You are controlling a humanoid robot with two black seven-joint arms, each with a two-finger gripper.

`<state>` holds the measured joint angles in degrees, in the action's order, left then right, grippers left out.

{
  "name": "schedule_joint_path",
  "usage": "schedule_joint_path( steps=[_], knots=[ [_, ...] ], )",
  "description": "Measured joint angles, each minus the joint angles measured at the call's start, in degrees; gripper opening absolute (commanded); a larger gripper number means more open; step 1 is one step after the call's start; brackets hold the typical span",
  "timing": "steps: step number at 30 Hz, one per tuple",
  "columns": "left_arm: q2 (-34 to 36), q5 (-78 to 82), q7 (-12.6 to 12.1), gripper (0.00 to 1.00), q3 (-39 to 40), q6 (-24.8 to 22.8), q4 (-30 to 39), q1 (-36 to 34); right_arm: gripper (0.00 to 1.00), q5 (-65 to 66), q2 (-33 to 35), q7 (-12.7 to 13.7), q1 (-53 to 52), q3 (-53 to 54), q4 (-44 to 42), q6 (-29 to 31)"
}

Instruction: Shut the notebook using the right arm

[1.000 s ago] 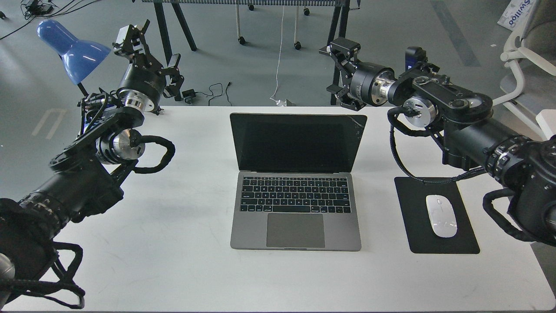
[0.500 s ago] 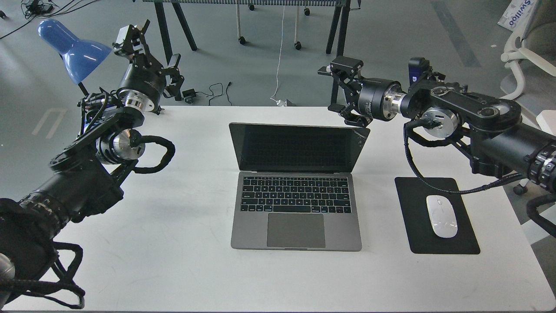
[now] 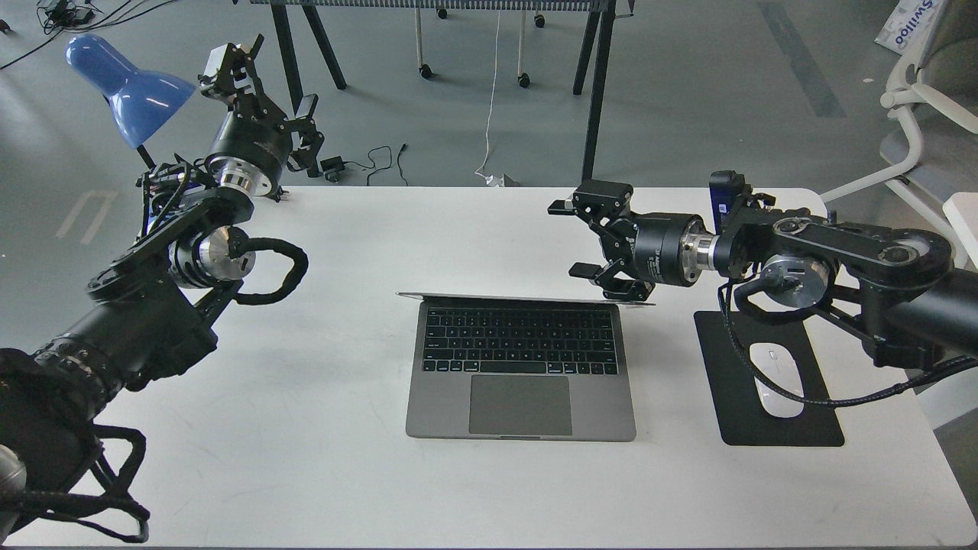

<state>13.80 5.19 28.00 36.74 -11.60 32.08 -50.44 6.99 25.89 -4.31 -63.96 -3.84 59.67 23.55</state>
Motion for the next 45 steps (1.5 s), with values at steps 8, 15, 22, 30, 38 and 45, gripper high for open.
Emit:
schedule_joint_path(
  steps=[8,15,22,30,38,45],
  knots=[
    [0.0,0.0,0.0,1.0,0.0,0.0,0.0,0.0,1.0,3.9,0.4,0.0,5.1,0.1,4.2,-0.2],
    [0.0,0.0,0.0,1.0,0.0,0.0,0.0,0.0,1.0,9.2,0.0,0.0,8.9,0.1,3.6,-1.3],
    [0.0,0.0,0.0,1.0,0.0,0.0,0.0,0.0,1.0,12.0,-0.3,0.0,10.9,0.0,1.7,-2.8],
    [0.0,0.0,0.0,1.0,0.0,0.0,0.0,0.0,1.0,15.7,-1.9,0.1,13.4,0.0,-1.8,-5.7],
    [0.0,0.0,0.0,1.0,0.0,0.0,0.0,0.0,1.0,15.9,-2.2,0.1,13.4,0.1,-1.7,-5.4],
    [0.0,0.0,0.0,1.0,0.0,0.0,0.0,0.0,1.0,15.9,-2.2,-0.1,10.6,6.0,-2.8,-5.4]
  ],
)
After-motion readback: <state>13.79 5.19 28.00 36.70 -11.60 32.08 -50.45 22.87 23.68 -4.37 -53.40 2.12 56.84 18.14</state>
